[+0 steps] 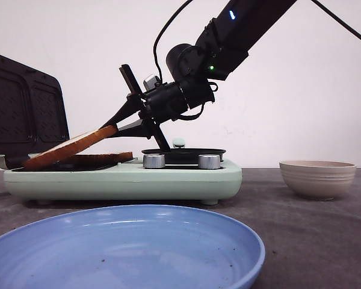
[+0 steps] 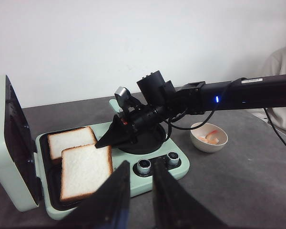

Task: Make breakfast with bread and shrimp
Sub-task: 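Lower the bread onto the second plate and open the right gripper, then raise the right gripper away from the sandwich maker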

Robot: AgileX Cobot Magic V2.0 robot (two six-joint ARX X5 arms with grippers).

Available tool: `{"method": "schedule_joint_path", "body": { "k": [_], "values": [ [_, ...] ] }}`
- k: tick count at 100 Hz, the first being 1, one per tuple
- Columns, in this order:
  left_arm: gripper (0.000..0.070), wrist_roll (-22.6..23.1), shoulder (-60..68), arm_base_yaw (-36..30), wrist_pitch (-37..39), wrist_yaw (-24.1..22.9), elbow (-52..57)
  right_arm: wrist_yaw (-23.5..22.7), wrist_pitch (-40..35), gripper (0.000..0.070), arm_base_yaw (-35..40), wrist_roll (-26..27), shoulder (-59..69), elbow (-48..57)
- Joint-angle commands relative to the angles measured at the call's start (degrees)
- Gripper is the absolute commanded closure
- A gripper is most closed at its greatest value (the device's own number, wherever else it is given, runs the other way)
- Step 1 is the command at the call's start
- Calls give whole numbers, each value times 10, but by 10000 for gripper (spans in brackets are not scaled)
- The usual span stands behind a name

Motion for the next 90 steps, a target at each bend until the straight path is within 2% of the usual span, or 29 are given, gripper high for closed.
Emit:
{"method": "schedule_joint_path", "body": {
  "k": [1, 19, 24, 28, 35, 39, 54, 66, 90],
  "values": [
    [696, -2, 1, -3, 3, 3, 7, -2, 11, 699, 6, 5, 16, 15],
    [696, -2, 2, -3, 3, 3, 7, -1, 11, 698, 5, 2, 16, 15],
    [696, -2, 1, -3, 3, 3, 7, 1, 11, 678, 5, -2, 16, 15],
    [696, -2, 1, -3, 3, 3, 7, 2, 11, 571, 5, -5, 16, 15],
    [696, -2, 1, -3, 3, 3, 7, 5, 11, 275, 5, -4, 16, 15],
    [696, -2, 2, -3, 3, 3, 7, 7, 10, 191, 5, -3, 16, 15],
    [696, -2, 2, -3, 4, 3, 7, 33, 12, 178, 4, -4, 16, 18],
    [696, -3, 1, -3, 8, 3, 7, 26, 9, 140, -5, -3, 14, 43],
    [696, -3, 1, -3, 17, 3, 7, 13, -69, 140, -26, -23, 14, 188]
  ]
}}
